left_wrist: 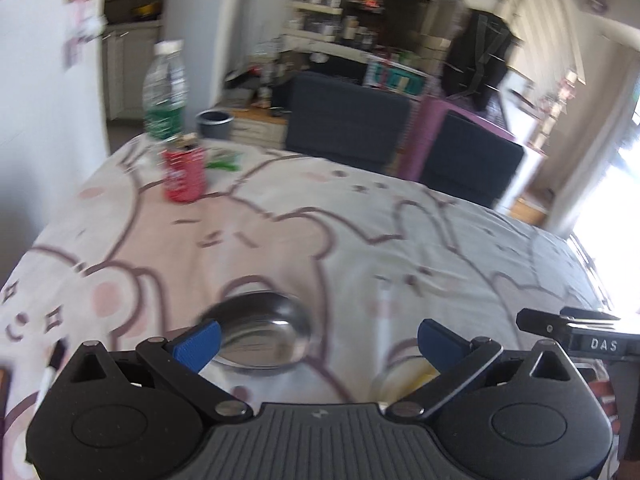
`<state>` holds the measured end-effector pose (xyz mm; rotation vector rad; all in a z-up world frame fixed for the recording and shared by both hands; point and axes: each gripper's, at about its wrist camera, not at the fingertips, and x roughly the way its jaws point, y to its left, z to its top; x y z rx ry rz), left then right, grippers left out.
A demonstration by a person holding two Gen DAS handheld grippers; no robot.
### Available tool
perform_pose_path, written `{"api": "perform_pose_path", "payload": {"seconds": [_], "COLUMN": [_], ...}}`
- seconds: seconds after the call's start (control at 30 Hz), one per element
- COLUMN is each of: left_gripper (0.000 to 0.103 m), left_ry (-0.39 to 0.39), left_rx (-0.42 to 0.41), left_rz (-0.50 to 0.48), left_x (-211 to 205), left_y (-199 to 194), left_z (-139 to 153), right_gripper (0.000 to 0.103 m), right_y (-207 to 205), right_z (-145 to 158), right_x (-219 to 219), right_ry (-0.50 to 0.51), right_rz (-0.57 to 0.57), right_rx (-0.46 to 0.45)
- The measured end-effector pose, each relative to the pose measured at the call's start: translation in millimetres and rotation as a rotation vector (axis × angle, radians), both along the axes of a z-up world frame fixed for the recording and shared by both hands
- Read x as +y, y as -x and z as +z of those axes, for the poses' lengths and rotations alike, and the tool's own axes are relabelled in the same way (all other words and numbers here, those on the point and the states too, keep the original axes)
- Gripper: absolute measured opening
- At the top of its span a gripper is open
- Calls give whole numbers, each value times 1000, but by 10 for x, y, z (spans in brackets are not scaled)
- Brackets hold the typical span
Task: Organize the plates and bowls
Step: 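Move both open grippers to the round steel bowl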
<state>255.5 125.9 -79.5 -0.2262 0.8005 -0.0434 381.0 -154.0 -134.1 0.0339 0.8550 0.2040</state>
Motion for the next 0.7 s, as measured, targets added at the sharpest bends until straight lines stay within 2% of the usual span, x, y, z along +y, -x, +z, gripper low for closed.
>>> {"api": "perform_pose_path", "payload": {"seconds": [0.13,0.23,0.3,0.37,0.4,0.47,0.53,0.6,0.7], "left_gripper": [103,103,99,83,80,66,57,53,48], "left_ry": [43,89,115,117,110,95,90,88,77], "left_rx": [34,59,73,96,114,154,192,212,224], "left_rz": [83,127,142,150,153,162,164,162,155], "left_x": [343,545,631,685,710,734,766,784,780], "left_y": [-65,-135,-190,-255,-289,-372,-445,-479,-530], "left_z": [-96,-172,-223,-279,-315,-411,-513,-582,-646], "right_gripper": [103,103,103,103,102,98,83,72,70], "right_y": [-142,-280,-366,-447,-491,-557,-595,-645,-691], "right_z": [-77,-146,-181,-241,-283,-363,-431,-482,-541], "right_x": [436,657,789,888,940,1045,1165,1289,1450], "right_ry": [-30,-90,-130,-180,-214,-264,-272,-250,-222], "right_rz": [27,30,1,-29,-36,-28,-1,32,79], "right_rx": [10,34,50,88,110,148,174,200,219]}}
